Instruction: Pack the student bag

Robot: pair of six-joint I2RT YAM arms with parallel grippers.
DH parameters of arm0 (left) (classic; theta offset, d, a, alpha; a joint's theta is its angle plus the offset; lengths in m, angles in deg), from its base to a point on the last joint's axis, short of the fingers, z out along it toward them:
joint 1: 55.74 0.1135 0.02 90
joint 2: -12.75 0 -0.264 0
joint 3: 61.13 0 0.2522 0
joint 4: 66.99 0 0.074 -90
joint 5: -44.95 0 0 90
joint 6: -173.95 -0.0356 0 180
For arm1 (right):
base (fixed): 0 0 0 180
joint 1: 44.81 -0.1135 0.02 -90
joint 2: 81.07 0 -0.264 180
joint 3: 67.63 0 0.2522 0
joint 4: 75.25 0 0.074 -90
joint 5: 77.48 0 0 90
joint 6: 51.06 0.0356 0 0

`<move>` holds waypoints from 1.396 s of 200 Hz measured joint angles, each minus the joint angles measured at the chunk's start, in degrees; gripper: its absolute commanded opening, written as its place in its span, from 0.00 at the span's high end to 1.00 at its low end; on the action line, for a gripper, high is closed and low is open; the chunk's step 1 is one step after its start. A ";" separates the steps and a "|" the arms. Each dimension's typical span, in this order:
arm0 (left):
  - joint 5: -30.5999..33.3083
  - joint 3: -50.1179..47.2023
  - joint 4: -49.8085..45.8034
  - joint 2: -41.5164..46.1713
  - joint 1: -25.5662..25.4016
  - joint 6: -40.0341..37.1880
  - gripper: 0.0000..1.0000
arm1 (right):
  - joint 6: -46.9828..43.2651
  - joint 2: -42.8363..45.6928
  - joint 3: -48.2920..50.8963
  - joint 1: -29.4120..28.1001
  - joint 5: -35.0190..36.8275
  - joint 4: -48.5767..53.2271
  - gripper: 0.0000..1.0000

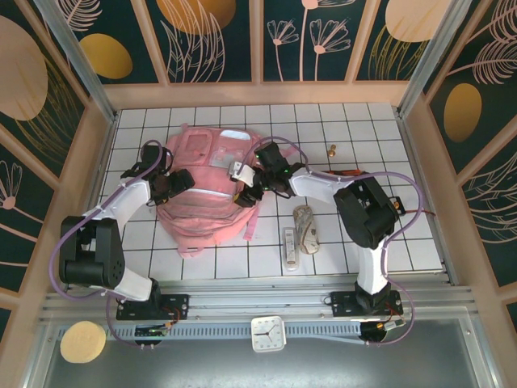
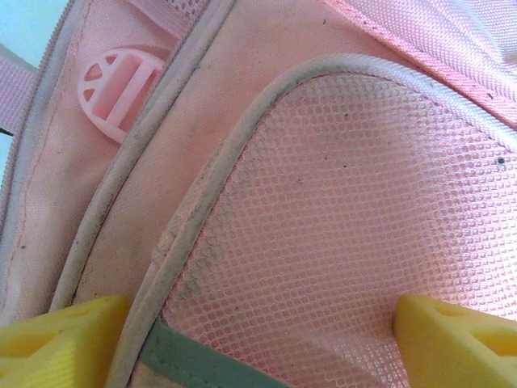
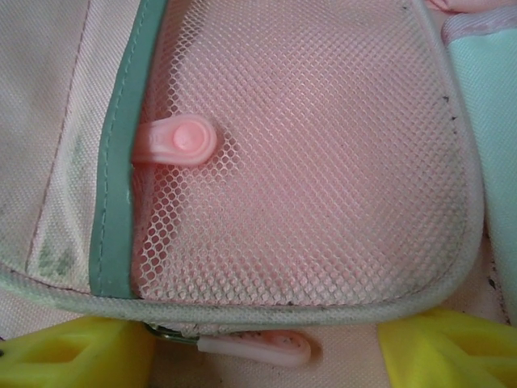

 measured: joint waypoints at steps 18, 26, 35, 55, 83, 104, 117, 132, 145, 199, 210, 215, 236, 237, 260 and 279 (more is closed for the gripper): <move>-0.02 -0.04 0.15 0.00 0.00 0.00 0.16 | -0.39 0.00 0.00 -0.44 -0.09 0.66 0.45; 0.00 -0.07 0.17 0.00 0.02 0.00 0.16 | -0.35 0.00 0.04 -0.74 0.11 0.83 0.48; 0.00 -0.17 0.24 0.00 0.02 0.00 0.16 | -0.46 0.00 0.13 -1.03 0.48 0.96 0.49; -0.02 -0.35 0.37 0.00 0.02 -0.20 0.16 | -1.01 0.04 0.83 -1.70 1.77 0.70 0.51; -0.09 -0.48 0.39 0.00 0.02 -0.39 0.16 | -1.36 0.55 2.36 -2.34 3.43 -0.61 0.51; -0.26 -0.66 0.59 0.00 0.02 -0.39 0.16 | -1.42 1.11 3.58 -2.56 4.24 -1.81 0.54; -0.28 -0.74 0.68 0.00 0.02 -0.39 0.16 | -1.42 1.29 4.04 -2.67 4.55 -2.27 0.61; -0.28 -0.85 0.85 0.00 0.02 -0.42 0.16 | -1.53 1.31 4.28 -2.82 4.55 -2.47 0.64; -0.28 -0.94 1.01 0.00 0.02 -0.42 0.16 | -1.57 1.33 4.39 -2.99 4.57 -2.45 0.72; -0.28 -1.01 1.18 0.00 0.02 -0.42 0.17 | -2.51 2.14 5.16 -3.21 4.74 -2.45 0.91; -0.28 -1.01 1.20 0.00 0.02 -0.42 0.17 | -2.58 2.54 5.20 -3.28 4.79 -2.19 1.00; -0.28 -1.01 1.22 0.00 0.02 -0.42 0.17 | -2.93 2.73 5.20 -3.30 4.79 -2.01 1.00; -0.46 -1.01 1.22 0.00 0.02 -0.42 0.22 | -2.89 3.48 5.20 -3.39 5.31 -0.61 1.00; -0.46 -1.01 1.22 0.00 0.02 -0.44 0.22 | -2.89 3.50 5.20 -3.39 5.33 -0.57 1.00; -1.03 -1.07 1.33 0.00 0.26 -0.24 0.34 | -2.71 4.66 5.20 -3.54 6.14 1.90 1.00; -2.25 -2.40 2.73 0.48 0.74 0.87 0.49 | -2.23 5.33 5.18 -4.28 7.34 4.35 1.00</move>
